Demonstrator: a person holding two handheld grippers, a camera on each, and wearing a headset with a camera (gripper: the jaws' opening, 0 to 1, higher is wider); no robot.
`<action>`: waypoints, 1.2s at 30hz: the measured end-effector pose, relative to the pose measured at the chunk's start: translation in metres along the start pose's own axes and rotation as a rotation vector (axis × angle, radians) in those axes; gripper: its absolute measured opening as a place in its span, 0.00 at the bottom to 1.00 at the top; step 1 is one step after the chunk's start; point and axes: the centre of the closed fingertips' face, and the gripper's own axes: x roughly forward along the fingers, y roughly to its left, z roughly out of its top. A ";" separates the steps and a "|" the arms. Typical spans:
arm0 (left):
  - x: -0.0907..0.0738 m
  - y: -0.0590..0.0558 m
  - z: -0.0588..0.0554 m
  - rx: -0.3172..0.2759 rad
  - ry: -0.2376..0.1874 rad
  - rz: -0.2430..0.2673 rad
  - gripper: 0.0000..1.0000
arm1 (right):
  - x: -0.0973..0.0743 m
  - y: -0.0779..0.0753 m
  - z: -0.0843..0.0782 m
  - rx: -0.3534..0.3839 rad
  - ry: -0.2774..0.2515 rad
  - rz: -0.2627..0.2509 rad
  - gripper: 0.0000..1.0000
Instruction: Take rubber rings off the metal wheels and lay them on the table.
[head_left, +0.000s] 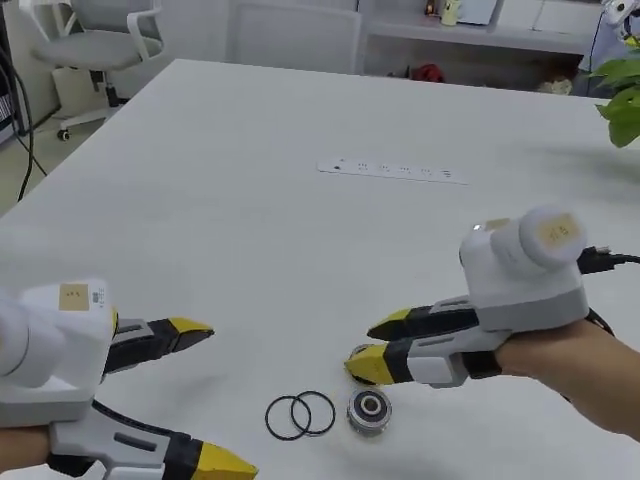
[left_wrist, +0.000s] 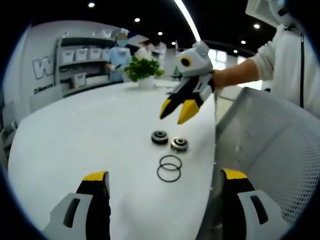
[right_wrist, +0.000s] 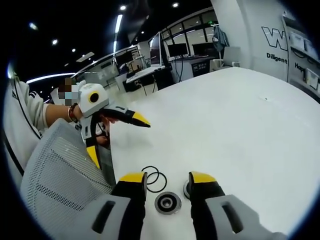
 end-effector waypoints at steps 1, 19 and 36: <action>0.000 0.000 0.001 0.002 0.001 -0.002 0.93 | -0.002 -0.001 0.001 0.002 -0.007 -0.001 0.31; -0.003 0.005 0.024 0.060 -0.001 -0.015 0.91 | -0.033 -0.015 -0.003 0.028 -0.071 -0.043 0.36; 0.008 0.012 0.079 0.132 -0.073 -0.029 0.88 | -0.044 -0.034 -0.016 0.035 -0.102 -0.068 0.35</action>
